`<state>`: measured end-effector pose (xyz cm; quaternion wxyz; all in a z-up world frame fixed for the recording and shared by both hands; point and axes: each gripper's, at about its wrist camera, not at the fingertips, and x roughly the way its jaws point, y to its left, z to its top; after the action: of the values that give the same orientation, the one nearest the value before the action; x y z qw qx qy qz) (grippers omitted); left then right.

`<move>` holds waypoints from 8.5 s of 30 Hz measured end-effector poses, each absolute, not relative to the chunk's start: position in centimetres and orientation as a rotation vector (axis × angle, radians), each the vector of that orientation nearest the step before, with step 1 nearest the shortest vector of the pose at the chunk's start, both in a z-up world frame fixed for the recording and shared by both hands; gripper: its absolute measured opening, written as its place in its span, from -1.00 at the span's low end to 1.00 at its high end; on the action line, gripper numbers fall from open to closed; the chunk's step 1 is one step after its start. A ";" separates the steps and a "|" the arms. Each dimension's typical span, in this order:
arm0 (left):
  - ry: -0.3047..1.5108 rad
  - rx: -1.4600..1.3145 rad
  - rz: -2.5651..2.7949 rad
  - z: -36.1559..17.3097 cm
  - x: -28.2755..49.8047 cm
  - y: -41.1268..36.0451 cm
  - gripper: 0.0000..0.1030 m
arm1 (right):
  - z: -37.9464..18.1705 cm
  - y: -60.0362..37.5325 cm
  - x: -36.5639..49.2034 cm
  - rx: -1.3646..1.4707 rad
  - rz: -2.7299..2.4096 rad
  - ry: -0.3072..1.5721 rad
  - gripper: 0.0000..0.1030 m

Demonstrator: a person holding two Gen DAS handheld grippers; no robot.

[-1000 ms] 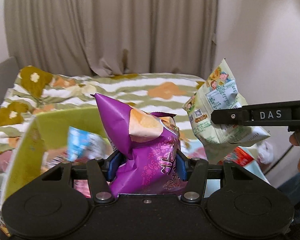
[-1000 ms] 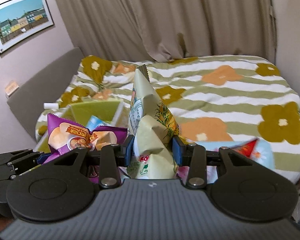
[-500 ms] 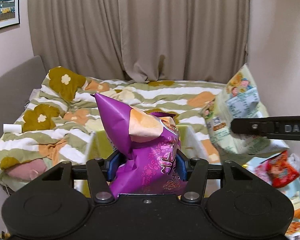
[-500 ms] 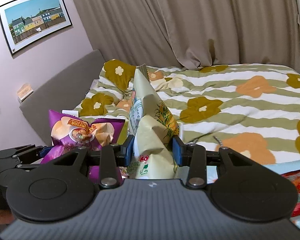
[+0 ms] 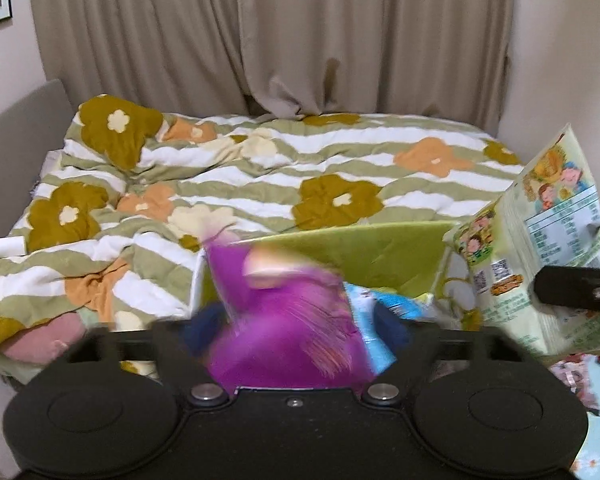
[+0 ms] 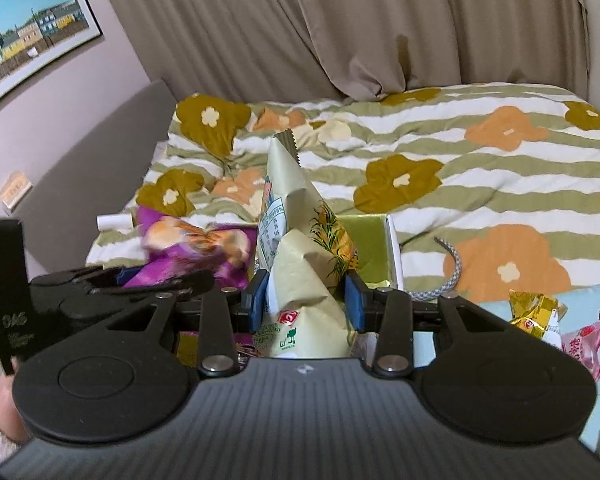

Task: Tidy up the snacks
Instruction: 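Lower purple bag into box with left tool while right tool releases pale green bag inside, then grasp cream-orange bag with left tool while right tool grasps white cheese-stick bag, then carry cream-orange bag and cheese-stick bag over the box and release them, then grasp blue Sponge cookie bag with left tool while right tool grasps red bag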

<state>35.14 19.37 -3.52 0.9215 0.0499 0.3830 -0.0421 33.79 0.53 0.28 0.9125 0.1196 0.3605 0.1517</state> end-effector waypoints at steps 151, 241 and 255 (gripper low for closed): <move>0.861 0.346 -0.637 -6.4 21.7 -8.6 0.31 | -9.8 -27.6 14.1 0.271 -0.031 1.060 0.46; 0.747 -0.005 0.059 2.5 22.6 14.7 1.00 | 3.9 -6.3 28.4 0.225 0.309 0.633 1.00; 0.691 -0.003 0.044 3.4 17.0 -0.1 1.00 | 3.8 -22.1 20.6 0.237 0.268 0.607 1.00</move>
<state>16.97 -0.09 3.37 0.9406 -0.0012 0.3388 0.0215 20.59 -22.07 3.76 0.9387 0.1159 0.2971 0.1310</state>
